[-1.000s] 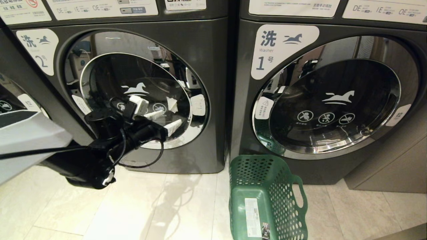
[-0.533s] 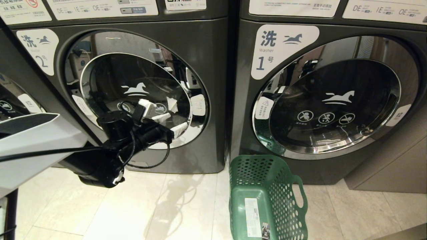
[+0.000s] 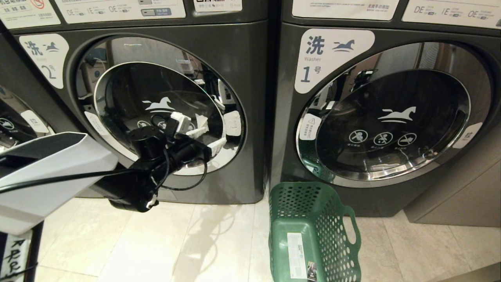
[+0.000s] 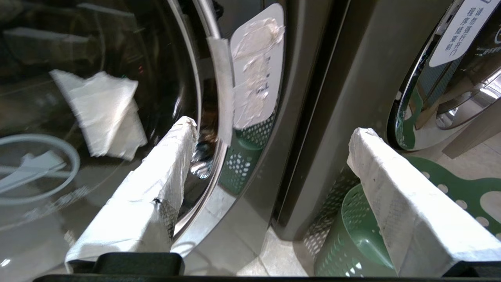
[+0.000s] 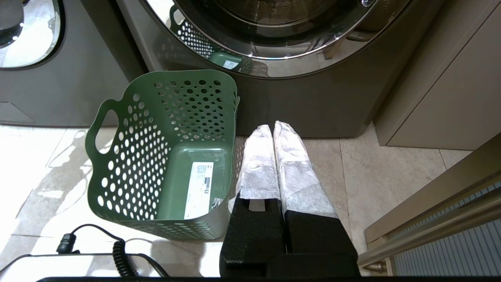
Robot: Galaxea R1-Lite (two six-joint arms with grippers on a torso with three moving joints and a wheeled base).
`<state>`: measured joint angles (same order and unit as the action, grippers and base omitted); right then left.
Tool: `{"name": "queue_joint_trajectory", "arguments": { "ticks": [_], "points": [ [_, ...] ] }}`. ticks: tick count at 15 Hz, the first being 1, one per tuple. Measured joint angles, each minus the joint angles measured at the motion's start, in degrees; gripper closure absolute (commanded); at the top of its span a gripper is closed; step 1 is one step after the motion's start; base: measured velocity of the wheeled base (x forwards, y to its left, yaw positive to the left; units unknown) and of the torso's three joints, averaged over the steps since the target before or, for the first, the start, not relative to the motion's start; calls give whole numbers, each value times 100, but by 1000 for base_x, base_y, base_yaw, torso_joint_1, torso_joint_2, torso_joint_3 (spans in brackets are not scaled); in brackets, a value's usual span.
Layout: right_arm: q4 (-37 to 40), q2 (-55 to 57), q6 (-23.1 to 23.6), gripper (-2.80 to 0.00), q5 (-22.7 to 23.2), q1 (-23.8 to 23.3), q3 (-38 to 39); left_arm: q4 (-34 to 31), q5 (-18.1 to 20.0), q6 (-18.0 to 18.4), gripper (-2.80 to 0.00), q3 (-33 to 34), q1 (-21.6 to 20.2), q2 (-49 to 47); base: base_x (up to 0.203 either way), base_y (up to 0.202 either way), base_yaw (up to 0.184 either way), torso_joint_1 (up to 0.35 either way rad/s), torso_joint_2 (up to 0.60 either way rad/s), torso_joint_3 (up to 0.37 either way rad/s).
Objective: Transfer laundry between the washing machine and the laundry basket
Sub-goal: Open the lid of the washing machine
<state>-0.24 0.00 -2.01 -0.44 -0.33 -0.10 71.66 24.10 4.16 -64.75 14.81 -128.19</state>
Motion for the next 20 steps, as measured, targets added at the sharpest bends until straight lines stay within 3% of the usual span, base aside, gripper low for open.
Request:
{"name": "queue_joint_trajectory", "arguments": {
  "ticks": [4, 12, 20],
  "points": [
    [0, 0, 0, 0, 0, 0, 2, -50, -94, 16, -280, -558, 203, -358, 0, 0, 0, 0, 0, 0],
    [0, 0, 0, 0, 0, 0, 2, -60, -396, 22, -280, -1043, 335, -749, 0, 0, 0, 0, 0, 0],
    [0, 0, 0, 0, 0, 0, 0, -429, -377, 9, -280, -1721, 366, -1066, 0, 0, 0, 0, 0, 0]
  ]
}}
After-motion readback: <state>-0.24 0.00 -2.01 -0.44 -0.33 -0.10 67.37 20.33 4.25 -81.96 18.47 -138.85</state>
